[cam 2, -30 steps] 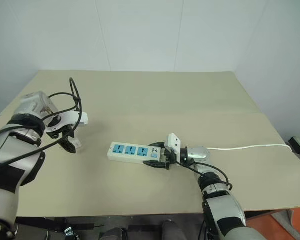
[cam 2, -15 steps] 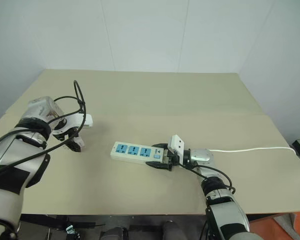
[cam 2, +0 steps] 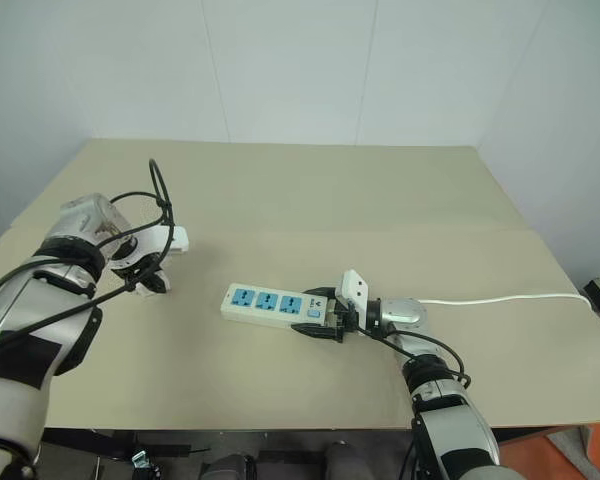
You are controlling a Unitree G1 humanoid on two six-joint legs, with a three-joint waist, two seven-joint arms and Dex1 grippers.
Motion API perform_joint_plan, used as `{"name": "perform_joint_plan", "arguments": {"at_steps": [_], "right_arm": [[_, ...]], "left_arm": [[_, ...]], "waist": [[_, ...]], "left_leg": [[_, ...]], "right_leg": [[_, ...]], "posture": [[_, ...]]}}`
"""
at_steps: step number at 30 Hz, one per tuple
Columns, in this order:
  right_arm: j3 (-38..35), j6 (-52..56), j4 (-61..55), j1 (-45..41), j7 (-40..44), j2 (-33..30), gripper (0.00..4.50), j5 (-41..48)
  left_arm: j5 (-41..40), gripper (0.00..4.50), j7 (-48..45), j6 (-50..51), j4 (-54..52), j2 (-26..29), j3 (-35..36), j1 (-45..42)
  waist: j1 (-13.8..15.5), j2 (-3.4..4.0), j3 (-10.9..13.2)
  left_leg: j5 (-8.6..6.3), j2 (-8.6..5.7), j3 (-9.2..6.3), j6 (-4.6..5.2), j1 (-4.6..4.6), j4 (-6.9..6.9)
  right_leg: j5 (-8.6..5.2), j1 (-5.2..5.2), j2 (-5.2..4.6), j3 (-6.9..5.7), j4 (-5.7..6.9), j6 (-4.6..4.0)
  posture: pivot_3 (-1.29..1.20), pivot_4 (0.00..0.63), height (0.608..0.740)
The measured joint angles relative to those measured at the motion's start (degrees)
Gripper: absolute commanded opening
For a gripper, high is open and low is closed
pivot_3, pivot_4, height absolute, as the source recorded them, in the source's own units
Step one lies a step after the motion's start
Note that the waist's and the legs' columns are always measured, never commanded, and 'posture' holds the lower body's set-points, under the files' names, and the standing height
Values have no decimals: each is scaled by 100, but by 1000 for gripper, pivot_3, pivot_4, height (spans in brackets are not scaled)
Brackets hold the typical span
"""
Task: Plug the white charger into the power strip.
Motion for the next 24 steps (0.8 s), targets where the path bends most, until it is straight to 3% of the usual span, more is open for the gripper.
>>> {"name": "perform_joint_plan", "arguments": {"at_steps": [5, 13, 24], "right_arm": [[2, 0, 83, -60, 43, 16, 3413, 0], [4, -2, 360, -243, 239, 47, 3413, -10], [19, 4, 632, -436, 617, 47, 3413, -18]], "left_arm": [[-809, 1014, -337, -494, -76, 139, 1002, -295], [-3164, 1014, -852, -768, -1127, -1, 3255, -231], [-4933, 1014, -1301, 1157, -4346, -591, 3560, 1680]], "waist": [[-4, 0, 0], [-31, 0, 0], [-54, 1, -1]], "left_leg": [[0, 0, 0, 0, 0, 1], [0, 4, 2, 0, 9, 0], [0, 6, 1, 0, 22, 2]], "right_leg": [[0, 0, 0, -1, 0, 0], [1, 5, 0, 0, 5, -2], [19, 14, 1, 2, 10, -32]], "posture": [[0, 150, 740], [0, 150, 740], [0, 150, 740]]}}
